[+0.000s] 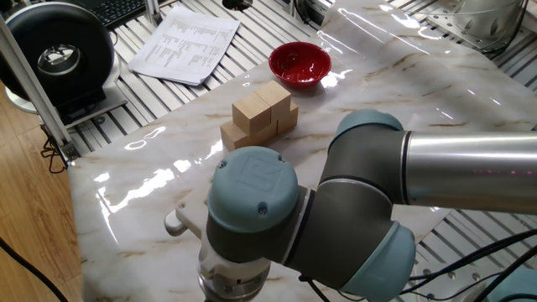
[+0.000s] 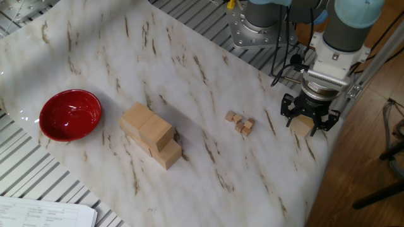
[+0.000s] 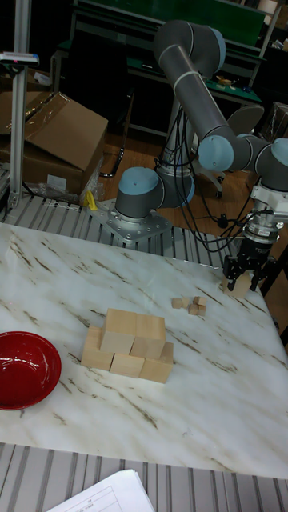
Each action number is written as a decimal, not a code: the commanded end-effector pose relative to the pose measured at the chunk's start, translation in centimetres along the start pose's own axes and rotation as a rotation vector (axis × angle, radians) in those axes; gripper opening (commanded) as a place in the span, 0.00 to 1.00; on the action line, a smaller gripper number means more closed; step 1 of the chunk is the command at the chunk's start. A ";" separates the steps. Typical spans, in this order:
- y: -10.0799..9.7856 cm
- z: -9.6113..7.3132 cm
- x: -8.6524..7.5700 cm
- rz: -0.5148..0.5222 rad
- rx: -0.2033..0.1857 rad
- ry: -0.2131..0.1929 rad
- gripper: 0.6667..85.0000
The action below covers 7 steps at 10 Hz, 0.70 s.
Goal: Stack the blocks into a pyramid shape
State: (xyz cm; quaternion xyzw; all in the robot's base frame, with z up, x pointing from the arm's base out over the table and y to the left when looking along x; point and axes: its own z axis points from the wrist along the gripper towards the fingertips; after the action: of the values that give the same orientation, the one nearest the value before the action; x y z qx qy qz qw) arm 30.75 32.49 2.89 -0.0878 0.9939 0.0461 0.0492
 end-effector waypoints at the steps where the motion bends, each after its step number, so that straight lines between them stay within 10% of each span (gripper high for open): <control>1: -0.2 0.0 0.9 0.002 0.006 0.038 0.71; 4: -0.9 -0.5 4.8 -0.006 0.032 0.190 0.73; 7: -1.4 -0.5 4.5 -0.027 0.048 0.180 0.72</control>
State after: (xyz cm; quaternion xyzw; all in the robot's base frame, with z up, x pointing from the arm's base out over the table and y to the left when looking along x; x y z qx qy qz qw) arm 27.13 30.60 2.59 -0.1005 0.9945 0.0162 -0.0243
